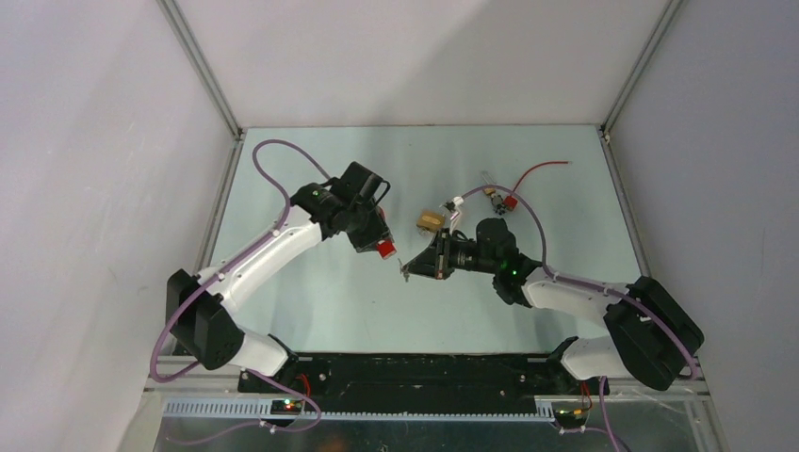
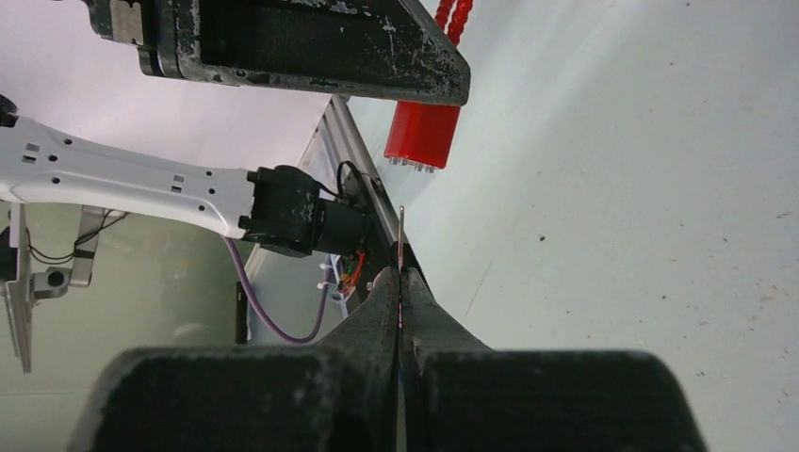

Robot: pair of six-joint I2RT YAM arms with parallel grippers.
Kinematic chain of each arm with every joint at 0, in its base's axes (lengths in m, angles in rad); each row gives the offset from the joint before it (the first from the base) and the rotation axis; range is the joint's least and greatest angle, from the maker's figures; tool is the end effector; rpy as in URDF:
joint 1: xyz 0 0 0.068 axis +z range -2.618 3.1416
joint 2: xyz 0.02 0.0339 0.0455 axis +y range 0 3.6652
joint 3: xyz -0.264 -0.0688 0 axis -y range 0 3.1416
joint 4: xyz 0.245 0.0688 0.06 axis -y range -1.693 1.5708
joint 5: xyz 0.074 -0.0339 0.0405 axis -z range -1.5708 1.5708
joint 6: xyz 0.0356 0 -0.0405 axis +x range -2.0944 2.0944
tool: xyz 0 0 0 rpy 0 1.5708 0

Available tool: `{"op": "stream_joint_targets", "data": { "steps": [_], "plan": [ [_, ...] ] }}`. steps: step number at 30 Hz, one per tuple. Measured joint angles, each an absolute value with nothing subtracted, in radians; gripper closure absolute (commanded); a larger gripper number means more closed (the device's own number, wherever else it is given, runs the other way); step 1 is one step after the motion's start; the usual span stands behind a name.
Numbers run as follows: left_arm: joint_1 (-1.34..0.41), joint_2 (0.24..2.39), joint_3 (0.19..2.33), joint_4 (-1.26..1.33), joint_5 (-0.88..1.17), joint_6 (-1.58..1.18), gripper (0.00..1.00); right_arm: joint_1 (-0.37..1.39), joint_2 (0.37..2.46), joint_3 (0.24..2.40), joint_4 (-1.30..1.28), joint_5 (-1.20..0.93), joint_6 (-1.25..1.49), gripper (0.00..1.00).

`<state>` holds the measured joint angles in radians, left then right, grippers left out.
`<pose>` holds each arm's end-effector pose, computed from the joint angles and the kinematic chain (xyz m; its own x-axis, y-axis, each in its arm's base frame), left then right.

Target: Unlock with the key

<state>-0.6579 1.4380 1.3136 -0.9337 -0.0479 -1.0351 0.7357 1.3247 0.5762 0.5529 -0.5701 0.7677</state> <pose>0.2300 -0.1756 0.3088 -0.8612 -0.4200 -0.2863 -0.2907 0.8690 -0.4005 0.1932 0.2008 0.2266 -0.7686 0.0928 -0.6329 -0.5888 0.2840 0.7567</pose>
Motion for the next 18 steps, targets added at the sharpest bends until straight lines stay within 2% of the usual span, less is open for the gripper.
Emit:
{"op": "stream_joint_targets", "data": {
  "steps": [18],
  "plan": [
    [-0.679, 1.438, 1.336, -0.955, -0.041, -1.001, 1.0, 0.754, 1.406, 0.593, 0.66, -0.611, 0.845, 1.0]
  ]
}}
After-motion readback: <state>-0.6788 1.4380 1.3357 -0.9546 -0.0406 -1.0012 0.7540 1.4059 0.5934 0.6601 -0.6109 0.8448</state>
